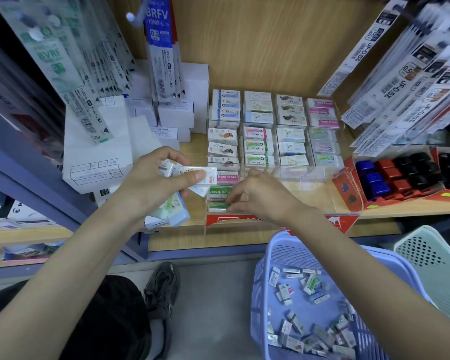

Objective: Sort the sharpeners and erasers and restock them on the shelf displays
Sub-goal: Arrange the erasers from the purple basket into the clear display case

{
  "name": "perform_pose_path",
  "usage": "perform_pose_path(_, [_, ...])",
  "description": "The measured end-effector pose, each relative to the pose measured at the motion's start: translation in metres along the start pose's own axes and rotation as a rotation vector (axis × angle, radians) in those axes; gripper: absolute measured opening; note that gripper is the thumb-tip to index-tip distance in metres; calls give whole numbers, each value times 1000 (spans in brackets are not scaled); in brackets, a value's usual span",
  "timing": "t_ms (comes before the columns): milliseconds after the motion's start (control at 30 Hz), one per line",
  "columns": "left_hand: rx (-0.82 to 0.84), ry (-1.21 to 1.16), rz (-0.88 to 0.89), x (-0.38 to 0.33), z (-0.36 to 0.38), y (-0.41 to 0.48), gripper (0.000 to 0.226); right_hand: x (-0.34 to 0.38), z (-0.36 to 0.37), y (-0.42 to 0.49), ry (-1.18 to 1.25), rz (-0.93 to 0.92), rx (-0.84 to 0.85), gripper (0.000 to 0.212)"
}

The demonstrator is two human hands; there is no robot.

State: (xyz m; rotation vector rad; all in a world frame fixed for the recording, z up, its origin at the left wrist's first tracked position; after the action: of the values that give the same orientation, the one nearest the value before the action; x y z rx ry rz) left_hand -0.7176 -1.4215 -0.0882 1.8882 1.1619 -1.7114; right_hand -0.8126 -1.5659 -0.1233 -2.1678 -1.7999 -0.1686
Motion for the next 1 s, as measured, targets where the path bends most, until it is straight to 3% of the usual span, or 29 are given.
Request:
perform_pose_path(200, [1,5,-2,-1,2,1,30,2,3,11,-148,18,76,25])
perform_pose_path(400, [3,-7,0,-1,2,1,29,-2,2,5,-127,82,-82,19])
perform_pose_path(500, [-4,-15,-8,1,0,1,29,-4,-2,0,14,78,-130,19])
perform_pose_path(667, [-5,-12,-6,-1,1,0,28,1,9,-8,-38,-7,63,27])
perform_pose_path(900, [-9,-2,-7,-1,5,2,28,5,-1,6,-189,25,143,23])
perform_pose_path(1000, [-8,8,-8,-2,6,2,30,8,3,10,-139,46,166,21])
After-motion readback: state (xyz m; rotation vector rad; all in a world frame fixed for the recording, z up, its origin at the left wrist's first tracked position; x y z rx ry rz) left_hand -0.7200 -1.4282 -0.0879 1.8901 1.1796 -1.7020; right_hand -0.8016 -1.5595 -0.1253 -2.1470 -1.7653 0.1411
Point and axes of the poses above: each hand's wrist, its own y-axis towards the middle knuckle, its own z-axis out of the palm, x = y × z, the point moved 7 cm from there along y, towards the middle knuckle, and after that the axes turned 3 degrees about -y, right-handed, at the moved point
